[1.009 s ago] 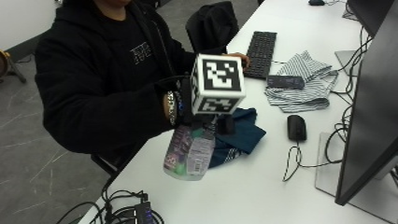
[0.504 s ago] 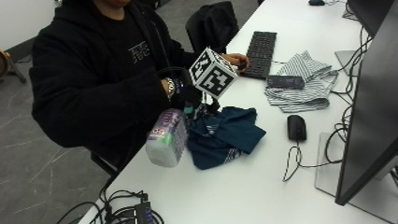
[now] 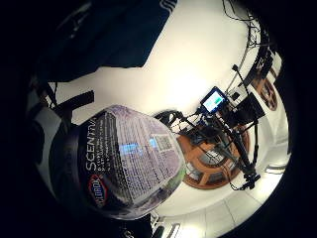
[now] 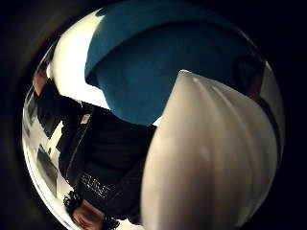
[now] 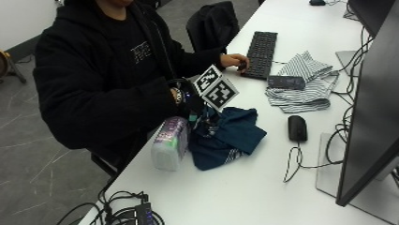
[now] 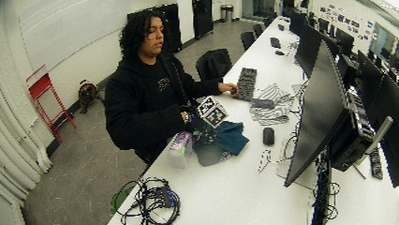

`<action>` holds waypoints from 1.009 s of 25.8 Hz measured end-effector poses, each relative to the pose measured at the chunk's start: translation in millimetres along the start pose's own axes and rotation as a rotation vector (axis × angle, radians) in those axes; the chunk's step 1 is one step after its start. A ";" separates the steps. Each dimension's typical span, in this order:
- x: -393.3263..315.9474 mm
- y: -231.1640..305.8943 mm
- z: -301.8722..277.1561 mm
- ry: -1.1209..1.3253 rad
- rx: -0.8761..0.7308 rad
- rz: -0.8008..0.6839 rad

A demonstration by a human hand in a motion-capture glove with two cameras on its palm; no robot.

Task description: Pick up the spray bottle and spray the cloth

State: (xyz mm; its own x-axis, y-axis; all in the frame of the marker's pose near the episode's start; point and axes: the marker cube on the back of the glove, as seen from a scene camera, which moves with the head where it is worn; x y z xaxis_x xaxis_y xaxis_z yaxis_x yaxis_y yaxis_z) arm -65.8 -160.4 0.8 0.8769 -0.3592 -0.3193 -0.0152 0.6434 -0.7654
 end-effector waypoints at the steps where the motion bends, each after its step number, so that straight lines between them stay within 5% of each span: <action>1: 0.3 3.7 -7.7 -0.011 0.029 -0.007; 8: -3.3 35.6 -103.0 -0.142 0.425 -0.140; 16: -38.0 28.3 -186.0 -0.451 0.886 -0.460; 26: -88.2 -55.1 -221.0 -1.028 1.057 -0.702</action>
State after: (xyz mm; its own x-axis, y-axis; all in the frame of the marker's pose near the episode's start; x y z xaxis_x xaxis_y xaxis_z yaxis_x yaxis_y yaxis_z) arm -248.4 -313.6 -52.4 0.5083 -0.4673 0.7234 0.4398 0.8630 0.2484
